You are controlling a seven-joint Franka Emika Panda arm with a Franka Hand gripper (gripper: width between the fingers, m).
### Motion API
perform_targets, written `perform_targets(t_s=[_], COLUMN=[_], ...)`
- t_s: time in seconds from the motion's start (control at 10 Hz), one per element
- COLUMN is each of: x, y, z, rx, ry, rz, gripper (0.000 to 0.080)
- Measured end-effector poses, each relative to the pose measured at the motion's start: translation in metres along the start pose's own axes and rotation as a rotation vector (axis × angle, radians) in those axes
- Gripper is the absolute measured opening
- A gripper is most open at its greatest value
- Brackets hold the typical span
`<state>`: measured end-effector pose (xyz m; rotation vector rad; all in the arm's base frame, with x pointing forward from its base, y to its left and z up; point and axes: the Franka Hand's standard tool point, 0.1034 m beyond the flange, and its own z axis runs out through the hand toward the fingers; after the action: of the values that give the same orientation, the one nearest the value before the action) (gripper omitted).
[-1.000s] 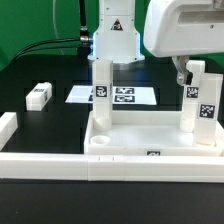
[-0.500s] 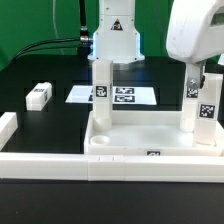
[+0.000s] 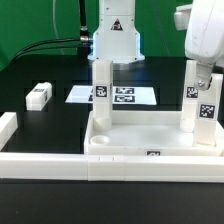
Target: Assemble desk
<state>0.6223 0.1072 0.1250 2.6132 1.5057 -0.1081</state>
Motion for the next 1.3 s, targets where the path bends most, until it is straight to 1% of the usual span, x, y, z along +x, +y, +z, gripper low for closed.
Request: perform_targets(t_s=[0.2,0.5,0.6,0.9,1.0,1.1,1.3], x=[-0.0008,-0.002,-0.0024,-0.0075,-0.0076,-0.0075,-0.0081], y=[0.0006,0.0017,0.0011,-0.0043,-0.0043,-0.0042,-0.0037], z=[0.0001,0.0004,0.0007,0.0024,0.0024,0.0024,0.0024], rx=[0.0,0.0,0.003,0.029,0.028,0.026,0.023], ry=[-0.001,-0.001,-0.002,-0.035,-0.037,-0.037,-0.039], rz=[0.006,0.031,0.165,0.628,0.738,0.758,0.882], gripper=[0.0286,0.0289,0.0289,0.0289,0.0289,0.0289,0.0289])
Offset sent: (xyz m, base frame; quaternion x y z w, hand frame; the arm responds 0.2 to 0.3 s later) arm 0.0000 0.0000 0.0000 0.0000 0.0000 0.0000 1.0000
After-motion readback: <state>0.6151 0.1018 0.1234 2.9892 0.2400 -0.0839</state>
